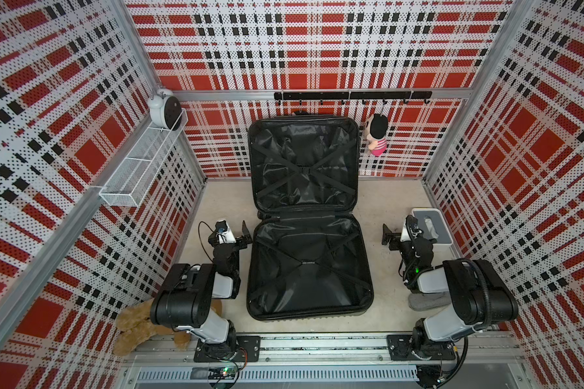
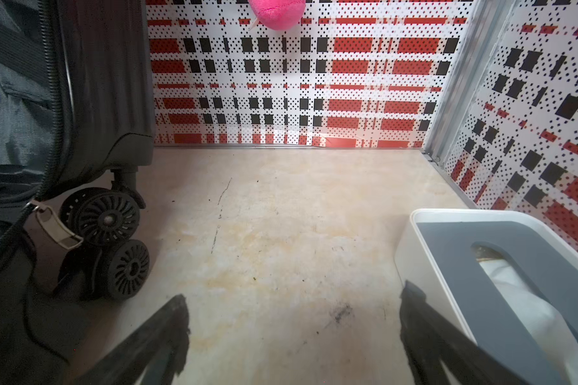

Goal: Open the suitcase zippers
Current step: Reset both arms

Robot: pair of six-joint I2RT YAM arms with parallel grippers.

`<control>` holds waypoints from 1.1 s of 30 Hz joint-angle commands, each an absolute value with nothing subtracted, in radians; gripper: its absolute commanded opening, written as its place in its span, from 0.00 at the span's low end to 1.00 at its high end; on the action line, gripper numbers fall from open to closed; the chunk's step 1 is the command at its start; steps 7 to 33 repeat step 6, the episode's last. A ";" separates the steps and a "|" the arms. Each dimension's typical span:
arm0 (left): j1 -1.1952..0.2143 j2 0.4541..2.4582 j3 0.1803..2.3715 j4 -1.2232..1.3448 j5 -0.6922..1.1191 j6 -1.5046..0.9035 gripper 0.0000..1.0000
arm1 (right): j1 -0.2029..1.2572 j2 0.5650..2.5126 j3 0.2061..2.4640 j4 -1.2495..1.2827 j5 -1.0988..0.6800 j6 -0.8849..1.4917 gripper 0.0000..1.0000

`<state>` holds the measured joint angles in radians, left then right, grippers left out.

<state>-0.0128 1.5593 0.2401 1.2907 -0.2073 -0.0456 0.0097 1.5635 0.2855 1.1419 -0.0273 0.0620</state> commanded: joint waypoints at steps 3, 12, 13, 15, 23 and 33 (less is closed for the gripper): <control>-0.016 1.563 0.238 1.335 -0.192 -0.035 0.98 | 0.006 1.574 0.300 1.140 -0.037 0.039 1.00; -0.014 1.563 0.238 1.335 -0.192 -0.035 0.98 | 0.006 1.571 0.293 1.152 -0.038 0.041 1.00; -0.014 1.563 0.238 1.335 -0.192 -0.035 0.98 | 0.006 1.571 0.293 1.152 -0.038 0.041 1.00; -0.014 1.563 0.238 1.335 -0.192 -0.035 0.98 | 0.006 1.571 0.293 1.152 -0.038 0.041 1.00; -0.014 1.563 0.238 1.335 -0.192 -0.035 0.98 | 0.006 1.571 0.293 1.152 -0.038 0.041 1.00; -0.014 1.563 0.238 1.335 -0.192 -0.035 0.98 | 0.006 1.571 0.293 1.152 -0.038 0.041 1.00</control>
